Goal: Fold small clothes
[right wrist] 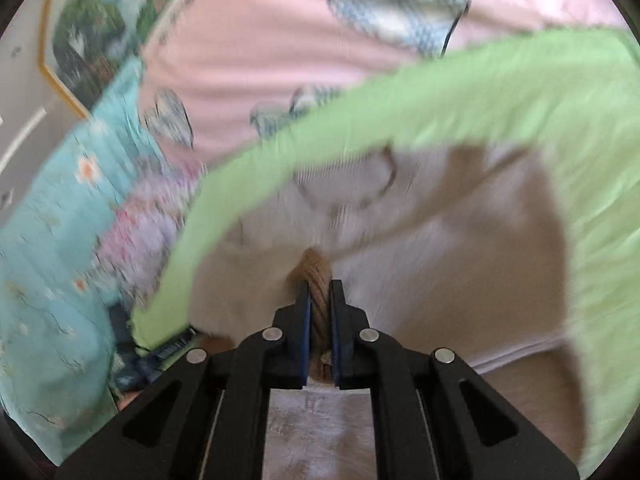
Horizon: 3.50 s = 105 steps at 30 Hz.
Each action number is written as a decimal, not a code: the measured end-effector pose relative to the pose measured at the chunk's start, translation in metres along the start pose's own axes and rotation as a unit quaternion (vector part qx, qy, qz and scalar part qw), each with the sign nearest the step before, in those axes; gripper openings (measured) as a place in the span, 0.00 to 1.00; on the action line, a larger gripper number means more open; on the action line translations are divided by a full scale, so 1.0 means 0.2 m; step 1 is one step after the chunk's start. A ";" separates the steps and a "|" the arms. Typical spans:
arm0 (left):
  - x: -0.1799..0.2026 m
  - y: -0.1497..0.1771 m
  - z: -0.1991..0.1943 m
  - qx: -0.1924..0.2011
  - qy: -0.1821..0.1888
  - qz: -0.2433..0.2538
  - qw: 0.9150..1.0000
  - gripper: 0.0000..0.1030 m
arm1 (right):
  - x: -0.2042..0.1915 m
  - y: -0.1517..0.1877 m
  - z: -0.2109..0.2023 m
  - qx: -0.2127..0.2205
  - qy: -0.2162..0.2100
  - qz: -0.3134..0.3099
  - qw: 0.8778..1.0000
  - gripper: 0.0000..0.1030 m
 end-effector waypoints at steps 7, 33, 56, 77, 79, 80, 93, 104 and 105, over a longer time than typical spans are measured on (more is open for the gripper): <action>-0.01 0.00 -0.04 0.015 0.008 -0.013 1.000 0.35 | 0.32 0.05 0.03 -0.042 0.065 0.037 0.996 0.09; 0.09 -0.26 0.16 -0.049 0.112 0.010 0.992 0.10 | 0.36 0.12 0.20 -0.070 0.086 0.035 0.993 0.09; 0.10 0.35 -0.44 -0.062 0.112 0.068 0.989 0.31 | 0.26 0.39 -0.22 -0.038 0.081 0.029 0.996 0.48; -0.20 1.17 -0.87 -0.142 0.142 0.052 0.978 0.41 | 0.23 1.05 -0.68 -0.077 0.051 0.012 0.996 0.48; -0.21 1.21 -0.86 -0.153 0.156 0.044 0.975 0.41 | 0.24 1.08 -0.72 -0.079 0.052 0.008 0.995 0.49; -0.22 1.23 -0.85 -0.158 0.161 0.039 0.973 0.41 | 0.25 1.11 -0.74 -0.084 0.054 0.005 0.995 0.49; -0.13 1.29 -0.74 -0.219 0.209 0.063 0.951 0.45 | 0.29 1.34 -0.72 -0.145 0.006 -0.012 0.989 0.49; -0.08 1.31 -0.77 -0.185 0.219 0.122 0.950 0.06 | 0.34 1.39 -0.70 -0.138 -0.056 -0.009 0.989 0.43; -0.07 1.31 -0.79 -0.176 0.221 0.132 0.950 0.06 | 0.34 1.40 -0.70 -0.146 -0.050 -0.017 0.988 0.30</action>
Point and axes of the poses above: each gripper's, at about its wrist camera, not at the fingertips, and z roughly the way its jaws point, x to its right, y to its underside, the point moved 3 cm from there along z, roughly the way its jaws point, and after that the axes turned 4 degrees about y, right-handed, at the moved point
